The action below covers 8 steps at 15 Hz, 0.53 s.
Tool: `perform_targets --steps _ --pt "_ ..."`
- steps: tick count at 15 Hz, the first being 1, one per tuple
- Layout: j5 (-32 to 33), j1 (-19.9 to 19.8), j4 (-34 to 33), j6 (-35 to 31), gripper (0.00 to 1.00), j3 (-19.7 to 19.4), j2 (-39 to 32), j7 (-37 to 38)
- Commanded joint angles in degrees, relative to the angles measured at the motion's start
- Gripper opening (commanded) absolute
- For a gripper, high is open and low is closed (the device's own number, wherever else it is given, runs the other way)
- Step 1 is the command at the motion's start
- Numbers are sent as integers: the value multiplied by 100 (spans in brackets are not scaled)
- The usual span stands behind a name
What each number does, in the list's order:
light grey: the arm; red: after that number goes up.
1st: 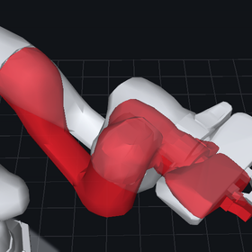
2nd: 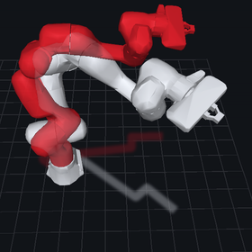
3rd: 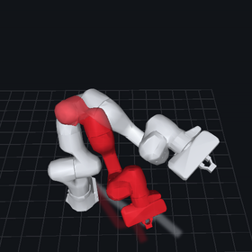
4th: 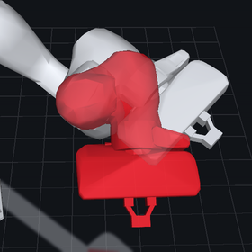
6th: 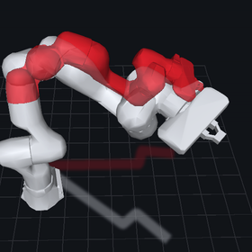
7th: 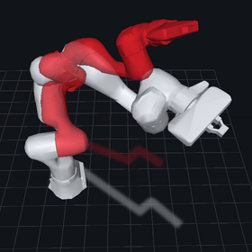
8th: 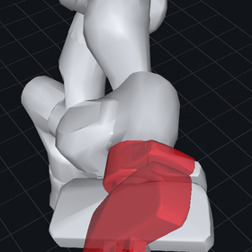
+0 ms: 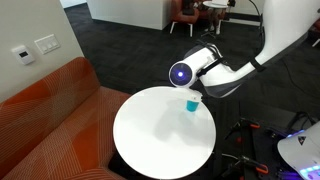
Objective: Put the red marker inside the light blue cup
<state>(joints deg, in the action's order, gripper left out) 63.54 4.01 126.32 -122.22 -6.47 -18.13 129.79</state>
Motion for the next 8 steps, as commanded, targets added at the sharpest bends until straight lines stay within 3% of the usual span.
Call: perform_targets --steps 1,8 --pt "-51 -155 122 176 5 109 -15 312" --pt "-81 -287 58 212 5 95 -314 363"
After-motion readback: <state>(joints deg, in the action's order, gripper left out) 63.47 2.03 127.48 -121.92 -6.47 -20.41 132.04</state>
